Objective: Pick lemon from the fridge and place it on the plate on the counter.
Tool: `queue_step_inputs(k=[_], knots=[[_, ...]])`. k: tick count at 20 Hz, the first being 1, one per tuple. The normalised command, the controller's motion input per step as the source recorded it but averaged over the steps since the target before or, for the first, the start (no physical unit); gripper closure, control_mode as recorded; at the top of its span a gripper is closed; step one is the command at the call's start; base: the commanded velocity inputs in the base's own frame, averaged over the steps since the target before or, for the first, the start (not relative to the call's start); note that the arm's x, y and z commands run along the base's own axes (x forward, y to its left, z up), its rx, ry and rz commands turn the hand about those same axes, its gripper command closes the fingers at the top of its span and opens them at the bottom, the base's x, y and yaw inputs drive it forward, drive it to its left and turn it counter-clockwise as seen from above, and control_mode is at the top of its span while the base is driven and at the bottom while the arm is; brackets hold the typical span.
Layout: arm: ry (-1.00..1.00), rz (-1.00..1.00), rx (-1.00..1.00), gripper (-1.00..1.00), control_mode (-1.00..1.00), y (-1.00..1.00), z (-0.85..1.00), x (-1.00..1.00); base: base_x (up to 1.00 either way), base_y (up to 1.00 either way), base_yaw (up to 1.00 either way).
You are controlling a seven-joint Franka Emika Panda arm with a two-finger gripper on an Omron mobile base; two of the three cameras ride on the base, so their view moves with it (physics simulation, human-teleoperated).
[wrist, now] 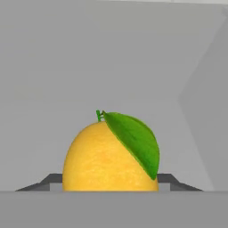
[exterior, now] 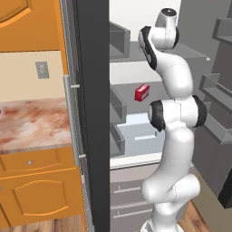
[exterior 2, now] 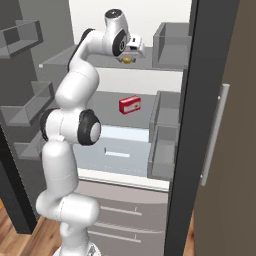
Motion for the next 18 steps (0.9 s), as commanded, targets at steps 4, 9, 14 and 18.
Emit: queue_step_inputs(k=[4, 9, 14, 18], knots=[[-0.12, 0.01, 0.00, 1.00, -1.00, 0.00, -0.33, -0.03, 0.00, 0.00, 0.00], [-0.45, -0.03, 0.00, 1.00, -1.00, 0.01, -0.08, -0.20, 0.00, 0.00, 0.00], [-0.28, 0.00, 0.01, 1.00, -1.00, 0.14, -0.32, -0.30, 0.00, 0.00, 0.00], [-0.09, 0.00, 0.01, 1.00, -1.00, 0.16, -0.19, -0.64, 0.00, 0.00, 0.00]])
